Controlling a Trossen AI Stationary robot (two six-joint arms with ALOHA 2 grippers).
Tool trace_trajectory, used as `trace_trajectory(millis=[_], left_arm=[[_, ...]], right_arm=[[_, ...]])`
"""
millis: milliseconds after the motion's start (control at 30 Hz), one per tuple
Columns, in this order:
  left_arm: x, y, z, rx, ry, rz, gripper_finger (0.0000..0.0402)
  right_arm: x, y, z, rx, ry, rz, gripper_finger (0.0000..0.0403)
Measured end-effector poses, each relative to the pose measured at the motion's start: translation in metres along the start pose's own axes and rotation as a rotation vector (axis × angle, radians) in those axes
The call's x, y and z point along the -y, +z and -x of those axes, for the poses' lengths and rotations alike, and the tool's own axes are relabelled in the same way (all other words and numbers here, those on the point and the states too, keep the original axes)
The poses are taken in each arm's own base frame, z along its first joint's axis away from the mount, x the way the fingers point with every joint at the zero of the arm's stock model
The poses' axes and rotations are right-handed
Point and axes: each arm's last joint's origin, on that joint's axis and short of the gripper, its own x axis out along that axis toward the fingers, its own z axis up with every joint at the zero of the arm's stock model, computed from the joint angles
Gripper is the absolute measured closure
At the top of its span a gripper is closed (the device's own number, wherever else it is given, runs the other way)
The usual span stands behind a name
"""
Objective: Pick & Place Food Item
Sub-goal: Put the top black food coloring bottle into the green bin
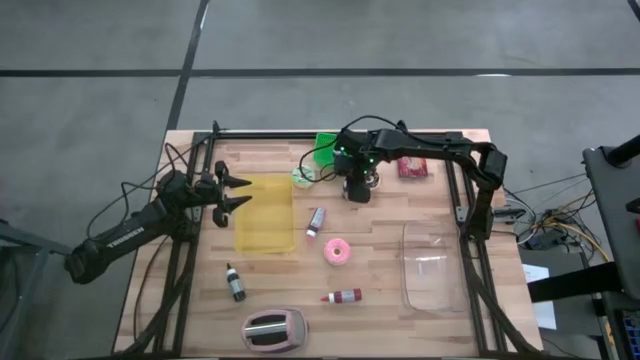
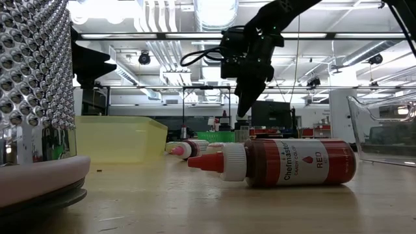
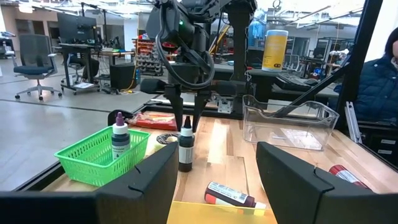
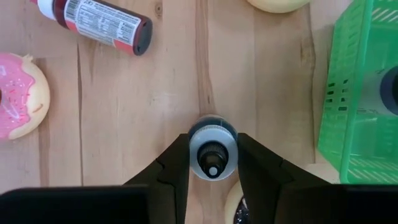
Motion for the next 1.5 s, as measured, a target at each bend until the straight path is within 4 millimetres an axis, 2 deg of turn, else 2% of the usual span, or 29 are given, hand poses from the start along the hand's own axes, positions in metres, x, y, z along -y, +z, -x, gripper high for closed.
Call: trace_trajectory(millis=[367, 833, 1000, 1333, 1500], left_arm=[[0.0, 0.0, 0.0, 0.0, -0.002, 0.0, 0.0179], [0.0, 0.0, 0.0, 0.0, -0.002, 0.0, 0.0179], [0.0, 0.0, 0.0, 0.0, -0.002, 0.0, 0.0179], [0.0, -0.001, 0.0, -0.005, -0.002, 0.003, 0.0179], [0.0, -0.001, 0.0, -0.005, -0.001, 0.003, 0.0179]], right_arm=[[-0.004, 0.015, 0.029, -0.009, -0.08, 0.014, 0.0305], [0.0, 0.035, 0.079, 0.013, -0.227, 0.049, 0.0305], [0.012, 0.032, 0.085, 0.013, -0.257, 0.027, 0.0305], [0.051, 0.016, 0.082, 0.013, -0.302, -0.033, 0.0305], [0.068, 0.011, 0.082, 0.051, -0.262, -0.063, 0.0305]])
